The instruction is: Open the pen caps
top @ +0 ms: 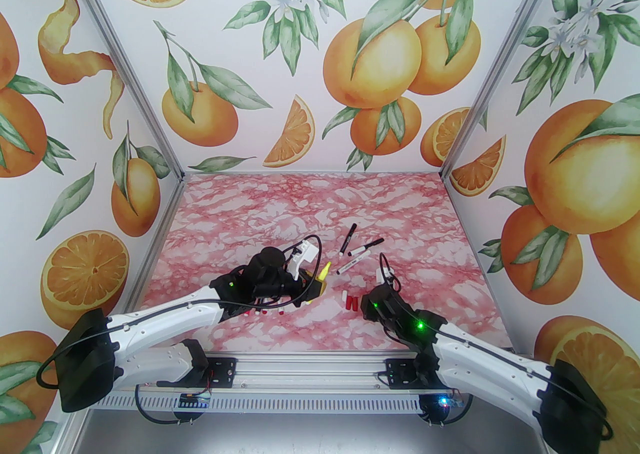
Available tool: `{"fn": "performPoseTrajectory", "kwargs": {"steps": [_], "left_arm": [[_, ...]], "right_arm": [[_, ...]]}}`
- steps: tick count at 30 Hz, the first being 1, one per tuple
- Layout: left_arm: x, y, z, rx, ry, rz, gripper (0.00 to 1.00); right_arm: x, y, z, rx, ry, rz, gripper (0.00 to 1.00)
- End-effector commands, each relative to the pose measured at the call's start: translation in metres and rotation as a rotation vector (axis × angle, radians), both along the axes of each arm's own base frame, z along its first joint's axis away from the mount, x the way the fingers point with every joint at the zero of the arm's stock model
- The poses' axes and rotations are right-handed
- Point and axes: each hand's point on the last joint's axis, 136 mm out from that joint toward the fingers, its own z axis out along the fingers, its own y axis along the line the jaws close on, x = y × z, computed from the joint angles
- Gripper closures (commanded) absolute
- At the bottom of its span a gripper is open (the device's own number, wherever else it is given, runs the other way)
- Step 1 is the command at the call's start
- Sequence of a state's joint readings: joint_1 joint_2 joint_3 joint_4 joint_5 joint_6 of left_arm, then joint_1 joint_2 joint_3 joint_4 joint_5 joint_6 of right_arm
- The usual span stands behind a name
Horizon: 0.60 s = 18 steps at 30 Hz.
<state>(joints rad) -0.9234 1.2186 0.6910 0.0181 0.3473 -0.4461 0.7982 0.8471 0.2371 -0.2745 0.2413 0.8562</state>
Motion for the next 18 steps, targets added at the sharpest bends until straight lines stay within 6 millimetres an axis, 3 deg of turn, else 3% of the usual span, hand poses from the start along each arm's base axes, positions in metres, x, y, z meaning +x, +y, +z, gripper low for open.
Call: {"fn": "performPoseTrajectory", "kwargs": {"steps": [1, 18], "left_arm": [[0.000, -0.002, -0.005, 0.001, 0.010, 0.002, 0.99], [-0.003, -0.003, -0.009, 0.015, 0.015, -0.004, 0.99]], "right_arm": [[0.009, 0.005, 0.005, 0.028, -0.047, -0.028, 0.82], [0.014, 0.008, -0.006, 0.041, -0.047, -0.072, 0.78]]}}
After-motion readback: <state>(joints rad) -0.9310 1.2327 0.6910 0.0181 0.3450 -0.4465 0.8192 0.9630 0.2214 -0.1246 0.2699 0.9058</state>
